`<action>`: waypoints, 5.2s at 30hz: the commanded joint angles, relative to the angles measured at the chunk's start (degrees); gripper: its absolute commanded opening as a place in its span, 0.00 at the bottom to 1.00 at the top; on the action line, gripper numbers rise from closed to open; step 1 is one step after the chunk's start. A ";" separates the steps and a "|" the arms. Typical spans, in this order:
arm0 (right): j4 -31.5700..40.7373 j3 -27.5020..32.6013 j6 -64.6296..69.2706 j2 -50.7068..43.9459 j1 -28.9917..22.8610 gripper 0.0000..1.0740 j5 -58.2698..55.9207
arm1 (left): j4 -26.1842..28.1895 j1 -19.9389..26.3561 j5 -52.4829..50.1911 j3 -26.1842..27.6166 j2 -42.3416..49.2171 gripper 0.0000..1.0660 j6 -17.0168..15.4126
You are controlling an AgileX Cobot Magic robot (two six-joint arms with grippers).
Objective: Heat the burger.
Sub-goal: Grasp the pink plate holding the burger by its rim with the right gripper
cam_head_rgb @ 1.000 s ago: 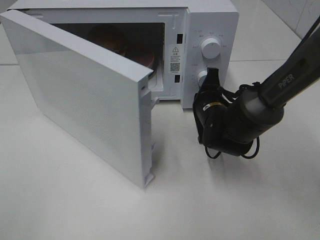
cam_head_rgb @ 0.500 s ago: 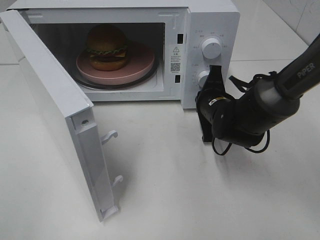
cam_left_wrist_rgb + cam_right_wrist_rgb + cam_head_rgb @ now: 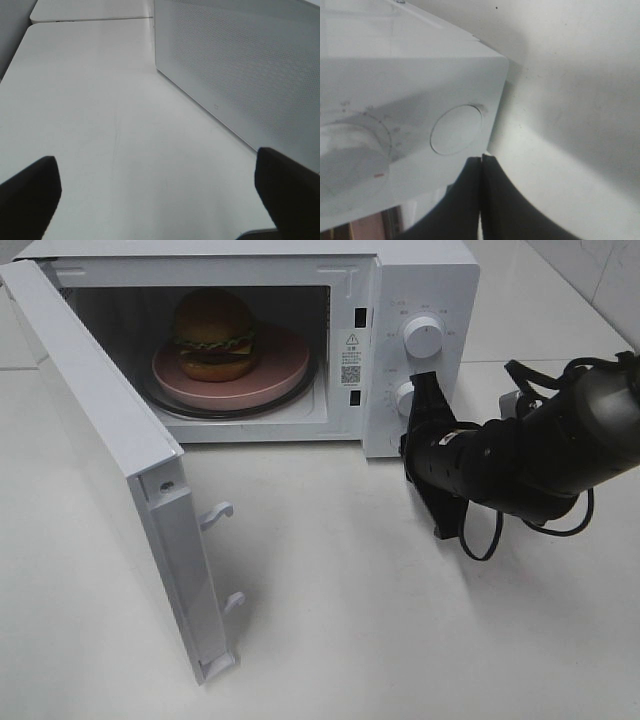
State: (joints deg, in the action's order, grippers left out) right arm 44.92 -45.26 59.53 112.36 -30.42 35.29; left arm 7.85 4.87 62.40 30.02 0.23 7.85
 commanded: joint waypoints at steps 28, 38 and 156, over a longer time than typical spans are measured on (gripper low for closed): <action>-32.37 -7.73 -62.51 -16.62 3.55 0.04 -66.00 | 0.40 -0.23 -0.74 -0.17 0.29 0.92 -0.34; -32.37 -14.50 -90.24 -16.62 3.55 0.06 -79.98 | 0.40 -0.23 -0.74 -0.17 0.29 0.92 -0.34; -51.80 -72.08 -124.33 26.76 -6.36 0.00 -68.47 | 0.34 -0.23 -0.74 -0.17 0.29 0.92 -0.34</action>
State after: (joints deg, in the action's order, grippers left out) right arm -6.76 -117.06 -64.80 138.88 -36.78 -34.09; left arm 7.85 4.87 62.40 30.02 0.23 7.85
